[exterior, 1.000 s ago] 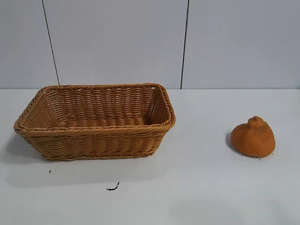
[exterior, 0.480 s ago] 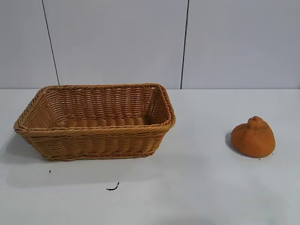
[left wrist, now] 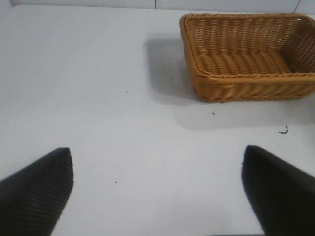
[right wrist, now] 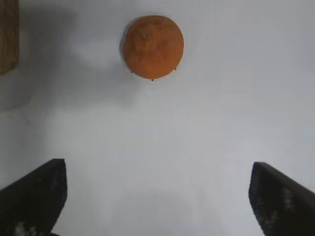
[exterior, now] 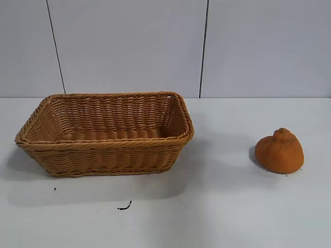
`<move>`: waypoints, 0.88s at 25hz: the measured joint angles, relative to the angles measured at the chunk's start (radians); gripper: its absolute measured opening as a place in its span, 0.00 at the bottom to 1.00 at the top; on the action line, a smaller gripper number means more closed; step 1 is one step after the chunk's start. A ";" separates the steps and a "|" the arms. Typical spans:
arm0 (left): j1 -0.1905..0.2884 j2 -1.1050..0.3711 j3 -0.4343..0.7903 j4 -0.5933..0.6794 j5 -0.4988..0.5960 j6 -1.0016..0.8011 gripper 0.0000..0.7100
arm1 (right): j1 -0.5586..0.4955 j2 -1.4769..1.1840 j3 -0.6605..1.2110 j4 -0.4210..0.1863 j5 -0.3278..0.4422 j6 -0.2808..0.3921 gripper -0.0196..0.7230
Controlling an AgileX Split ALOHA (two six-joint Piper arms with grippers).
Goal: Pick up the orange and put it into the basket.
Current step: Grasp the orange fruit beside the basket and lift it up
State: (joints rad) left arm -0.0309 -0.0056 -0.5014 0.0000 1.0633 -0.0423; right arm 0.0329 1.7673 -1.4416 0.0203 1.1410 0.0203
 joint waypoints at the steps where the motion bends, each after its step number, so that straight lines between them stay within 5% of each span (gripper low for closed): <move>1: 0.000 0.000 0.000 0.000 0.000 0.000 0.94 | 0.000 0.045 -0.020 0.000 0.000 0.001 0.96; 10: 0.000 0.000 0.000 0.000 0.000 0.000 0.94 | 0.000 0.300 -0.056 0.061 -0.086 0.003 0.96; 22: 0.000 0.000 0.000 0.000 0.000 0.000 0.94 | 0.000 0.401 -0.057 -0.009 -0.157 0.064 0.90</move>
State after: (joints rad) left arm -0.0309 -0.0056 -0.5014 0.0000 1.0633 -0.0423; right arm 0.0329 2.1682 -1.4985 0.0118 0.9839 0.0847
